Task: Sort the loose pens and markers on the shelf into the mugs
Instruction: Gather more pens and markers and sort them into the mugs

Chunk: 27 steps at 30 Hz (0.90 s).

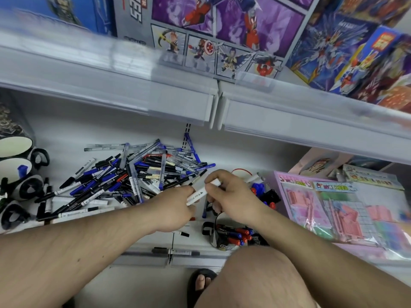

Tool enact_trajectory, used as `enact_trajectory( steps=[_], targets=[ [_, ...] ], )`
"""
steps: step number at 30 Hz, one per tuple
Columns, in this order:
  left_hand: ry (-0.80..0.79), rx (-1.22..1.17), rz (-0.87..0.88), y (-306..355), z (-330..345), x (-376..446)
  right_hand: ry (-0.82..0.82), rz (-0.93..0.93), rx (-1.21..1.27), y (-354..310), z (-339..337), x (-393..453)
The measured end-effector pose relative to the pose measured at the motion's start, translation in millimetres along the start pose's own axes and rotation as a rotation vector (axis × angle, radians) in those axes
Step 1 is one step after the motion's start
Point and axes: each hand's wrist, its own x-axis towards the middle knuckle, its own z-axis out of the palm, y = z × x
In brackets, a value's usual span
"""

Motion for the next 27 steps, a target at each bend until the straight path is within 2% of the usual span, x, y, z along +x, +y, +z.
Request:
enact_trajectory(
  steps=[2, 4, 7, 10, 16, 21, 27],
  targets=[
    [0.023, -0.016, 0.005, 1.7, -1.8, -1.2, 0.187, -0.004, 0.165, 5.0, -12.9, 1.2],
    [0.02, -0.072, -0.029, 0.4, -5.0, -2.4, 0.449, -0.024, 0.234, 11.3, -31.9, 2.7],
    [-0.021, -0.156, -0.131, -4.9, -9.5, -4.1, 0.765, -0.071, -0.051, 31.7, -58.9, 6.3],
    [-0.07, -0.209, -0.169, -7.3, -8.3, -6.2, 0.841, -0.039, -0.297, 63.2, -80.1, 19.9],
    [-0.134, -0.067, -0.108, -5.6, -1.8, -7.3, 0.749, 0.158, -0.681, 112.2, -96.7, 60.7],
    [-0.134, 0.002, -0.124, -12.1, -2.1, -3.3, 0.605, 0.306, -0.757, 122.4, -89.1, 92.6],
    [-0.13, -0.004, -0.177, -21.1, -5.6, 4.2, 0.105, 0.379, -1.036, 142.1, -74.2, 104.2]
  ],
)
